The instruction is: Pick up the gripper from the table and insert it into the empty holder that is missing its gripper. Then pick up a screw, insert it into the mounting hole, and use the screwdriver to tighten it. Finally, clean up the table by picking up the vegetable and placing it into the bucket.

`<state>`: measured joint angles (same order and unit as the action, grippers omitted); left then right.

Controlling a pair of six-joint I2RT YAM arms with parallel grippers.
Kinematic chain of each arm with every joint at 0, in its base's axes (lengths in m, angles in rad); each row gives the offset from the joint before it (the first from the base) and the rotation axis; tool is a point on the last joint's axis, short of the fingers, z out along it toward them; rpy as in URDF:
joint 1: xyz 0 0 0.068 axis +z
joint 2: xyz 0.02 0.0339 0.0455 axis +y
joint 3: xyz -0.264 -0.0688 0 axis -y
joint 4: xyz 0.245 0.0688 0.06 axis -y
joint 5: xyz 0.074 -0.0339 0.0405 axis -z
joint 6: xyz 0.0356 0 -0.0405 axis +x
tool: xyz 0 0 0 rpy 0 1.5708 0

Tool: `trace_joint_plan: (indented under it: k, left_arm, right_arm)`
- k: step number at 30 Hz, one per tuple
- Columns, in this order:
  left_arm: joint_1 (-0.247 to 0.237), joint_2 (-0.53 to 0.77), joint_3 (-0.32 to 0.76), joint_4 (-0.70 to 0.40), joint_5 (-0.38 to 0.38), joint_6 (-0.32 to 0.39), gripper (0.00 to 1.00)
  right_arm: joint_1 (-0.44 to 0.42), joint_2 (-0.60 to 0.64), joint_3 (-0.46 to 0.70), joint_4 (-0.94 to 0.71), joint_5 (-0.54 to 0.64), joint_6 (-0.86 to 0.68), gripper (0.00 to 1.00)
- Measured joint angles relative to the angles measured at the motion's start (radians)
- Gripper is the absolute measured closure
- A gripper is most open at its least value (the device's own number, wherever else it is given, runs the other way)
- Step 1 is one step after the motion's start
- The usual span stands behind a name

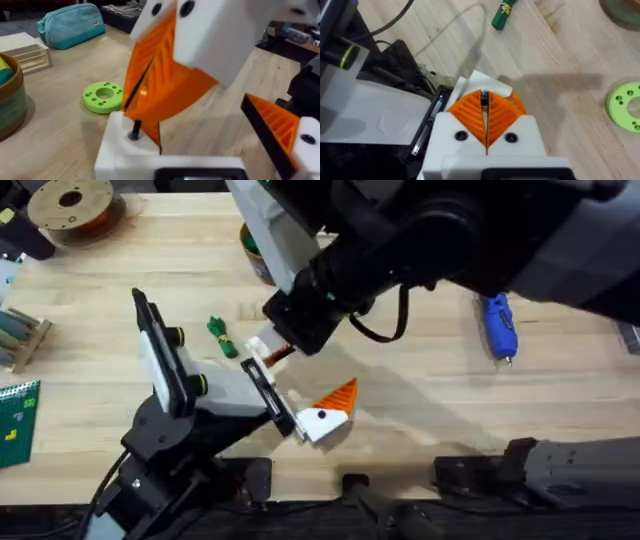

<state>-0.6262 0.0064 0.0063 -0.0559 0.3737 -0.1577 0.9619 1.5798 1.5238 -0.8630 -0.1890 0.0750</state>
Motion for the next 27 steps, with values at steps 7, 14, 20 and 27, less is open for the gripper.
trace_joint_plan:
  k: [7, 14, 20, 27]
  left_arm:
    - [0.000, 0.000, 0.000, 0.000, 0.000, 0.001, 0.014]
    - [0.000, 0.000, 0.000, 0.000, 0.000, 0.001, 0.014]
    - [0.000, 0.000, 0.000, 0.000, 0.000, 0.001, 0.014]
    - [0.000, 0.000, 0.000, 0.000, 0.000, 0.001, 0.014]
  right_arm:
    - [0.000, 0.000, 0.000, 0.017, 0.000, 0.000, 0.994]
    - [-0.005, 0.000, 0.001, 0.016, 0.000, 0.000, 0.994]
    - [-0.028, 0.000, 0.063, -0.038, 0.000, 0.000, 0.994]
    - [-0.038, -0.018, 0.156, -0.085, -0.001, 0.000, 0.994]
